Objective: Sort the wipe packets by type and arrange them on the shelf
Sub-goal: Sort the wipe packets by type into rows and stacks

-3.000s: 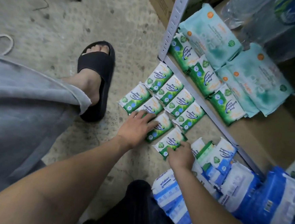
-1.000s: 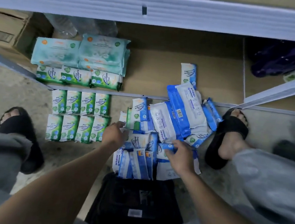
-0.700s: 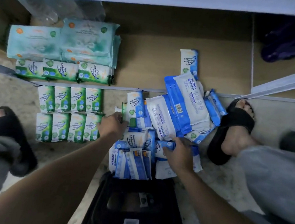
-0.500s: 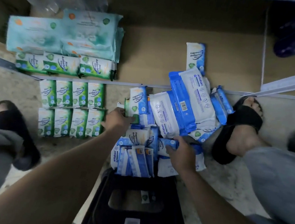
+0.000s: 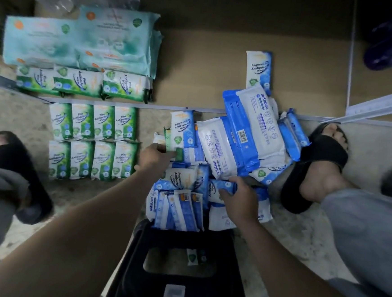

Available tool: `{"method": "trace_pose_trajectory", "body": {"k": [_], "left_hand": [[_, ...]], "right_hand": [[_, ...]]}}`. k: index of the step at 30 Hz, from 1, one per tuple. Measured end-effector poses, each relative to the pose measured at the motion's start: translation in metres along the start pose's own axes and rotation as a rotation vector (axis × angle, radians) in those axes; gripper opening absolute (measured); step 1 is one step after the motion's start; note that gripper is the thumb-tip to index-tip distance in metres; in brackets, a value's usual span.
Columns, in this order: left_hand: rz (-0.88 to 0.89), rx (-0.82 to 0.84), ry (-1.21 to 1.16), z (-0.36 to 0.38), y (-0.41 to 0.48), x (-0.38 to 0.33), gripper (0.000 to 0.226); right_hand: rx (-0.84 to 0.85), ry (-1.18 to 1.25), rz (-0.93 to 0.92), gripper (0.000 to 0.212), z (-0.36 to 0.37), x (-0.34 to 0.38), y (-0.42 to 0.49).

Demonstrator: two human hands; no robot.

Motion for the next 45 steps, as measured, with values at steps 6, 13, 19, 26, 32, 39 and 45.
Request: {"method": "trace_pose_trajectory", "body": {"k": [6, 13, 19, 26, 32, 39, 45], "left_hand": [[0.073, -0.082, 0.027, -0.01, -0.005, 0.003, 0.032], [0.216, -0.114, -0.012, -0.028, -0.03, -0.002, 0.023], [0.315, -0.052, -0.019, -0.042, -0.052, 0.004, 0.026], [0.342, 0.025, -0.062, -0.044, -0.081, 0.011, 0.024], [0.315, 0.05, -0.158, -0.04, -0.105, 0.027, 0.027], [0.273, 0.05, -0.229, -0.039, -0.126, 0.053, 0.028], [0.279, 0.025, -0.229, -0.038, -0.135, 0.061, 0.025]], "right_hand": [[-0.162, -0.086, -0.137, 0.017, -0.016, 0.01, -0.008], [-0.526, -0.339, -0.314, 0.032, -0.066, 0.043, 0.012], [-0.284, -0.536, -0.192, 0.086, -0.095, 0.057, 0.063], [-0.203, -0.544, -0.141, 0.096, -0.089, 0.069, 0.069], [-0.07, -0.721, -0.25, 0.115, -0.064, 0.065, 0.032], [0.277, -0.544, -0.311, 0.106, -0.038, 0.04, -0.006], [0.206, -0.32, -0.319, 0.059, -0.068, 0.031, -0.002]]}}
Point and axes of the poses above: each hand's wrist, its own y-axis towards the middle knuckle, its own z-axis out of the palm, x = y × z, the point moved 2 cm from there along y, towards the middle knuckle, and after that the axes turned 7 degrees about -z, right-handed, at the moved point
